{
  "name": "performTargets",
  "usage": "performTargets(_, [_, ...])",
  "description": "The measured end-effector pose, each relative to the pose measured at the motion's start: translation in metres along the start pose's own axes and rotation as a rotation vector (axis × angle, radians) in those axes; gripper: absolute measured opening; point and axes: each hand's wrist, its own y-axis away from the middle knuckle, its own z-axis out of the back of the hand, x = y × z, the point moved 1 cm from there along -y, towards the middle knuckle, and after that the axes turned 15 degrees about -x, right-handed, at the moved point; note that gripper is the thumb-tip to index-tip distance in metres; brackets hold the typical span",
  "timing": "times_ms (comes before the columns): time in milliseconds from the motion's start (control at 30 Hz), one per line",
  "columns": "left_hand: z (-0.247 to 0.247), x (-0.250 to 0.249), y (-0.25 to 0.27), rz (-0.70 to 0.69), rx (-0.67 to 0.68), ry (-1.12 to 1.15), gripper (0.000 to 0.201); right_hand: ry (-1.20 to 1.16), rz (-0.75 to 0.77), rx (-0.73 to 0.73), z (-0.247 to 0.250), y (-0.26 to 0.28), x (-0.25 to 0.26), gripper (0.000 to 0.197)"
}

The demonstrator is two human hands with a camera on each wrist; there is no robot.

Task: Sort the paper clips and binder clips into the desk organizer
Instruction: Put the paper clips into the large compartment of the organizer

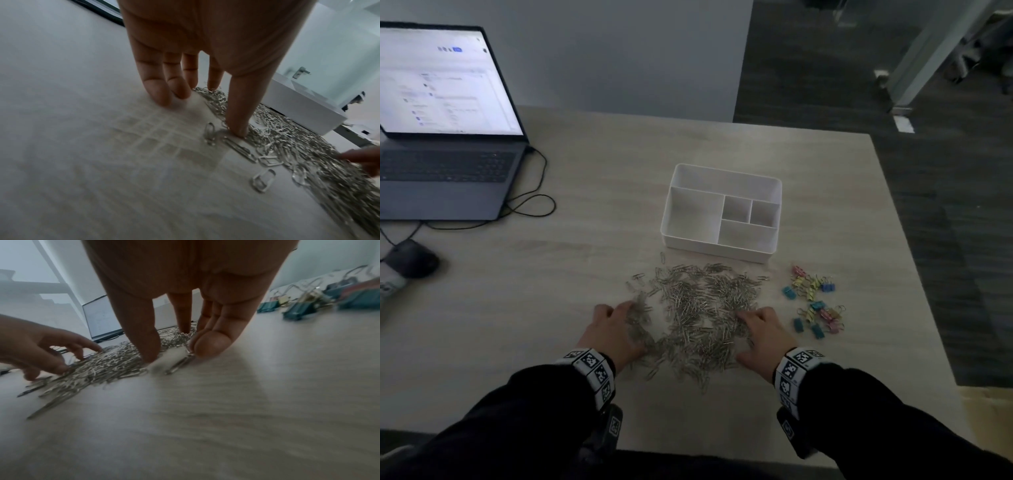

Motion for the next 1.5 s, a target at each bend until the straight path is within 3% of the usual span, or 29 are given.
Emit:
performTargets(100, [-0.005, -0.009, -0.005, -0.120, 0.025, 0.033, 0.073, -0.048, 0.051, 0.021, -0.006, -0.005, 0.014, 0.072])
performTargets(200, [-0.004, -0.018, -0.014, -0.212, 0.054, 0.043, 0.067, -0.072, 0.057, -0.017, -0.004, -0.012, 0.021, 0.069])
performTargets(300, [0.003, -0.023, -0.028, -0.266, 0.031, 0.040, 0.081, -0.036, -0.025, -0.101, 0.005, -0.021, 0.019, 0.080])
performTargets(433, [0.005, -0.034, -0.051, -0.375, 0.116, -0.092, 0.104, 0.022, -0.105, -0.054, 0.014, -0.035, 0.018, 0.098])
performTargets(600, [-0.005, -0.061, -0.066, -0.594, 0.235, -0.223, 0.090, 0.038, -0.066, -0.028, 0.003, -0.041, 0.035, 0.071])
performTargets(800, [-0.005, -0.077, -0.066, -0.694, 0.295, -0.195, 0.052, 0.023, -0.023, 0.015, -0.003, -0.049, 0.050, 0.039])
performTargets(933, [-0.006, -0.072, -0.078, -0.690, 0.308, -0.136, 0.036, 0.009, 0.004, 0.025, -0.002, -0.058, 0.053, 0.023])
performTargets(1100, [-0.003, -0.067, -0.096, -0.639, 0.361, 0.096, 0.025, -0.097, 0.016, 0.005, 0.000, -0.064, 0.056, 0.012])
performTargets(1400, [0.032, -0.070, -0.118, -0.176, 0.422, 0.583, 0.013, -0.464, -0.182, -0.140, 0.023, -0.092, 0.074, 0.014])
performTargets(1500, [0.048, -0.081, -0.130, -0.101, 0.374, 0.705, 0.010, -0.624, -0.252, -0.209, 0.038, -0.109, 0.087, 0.015])
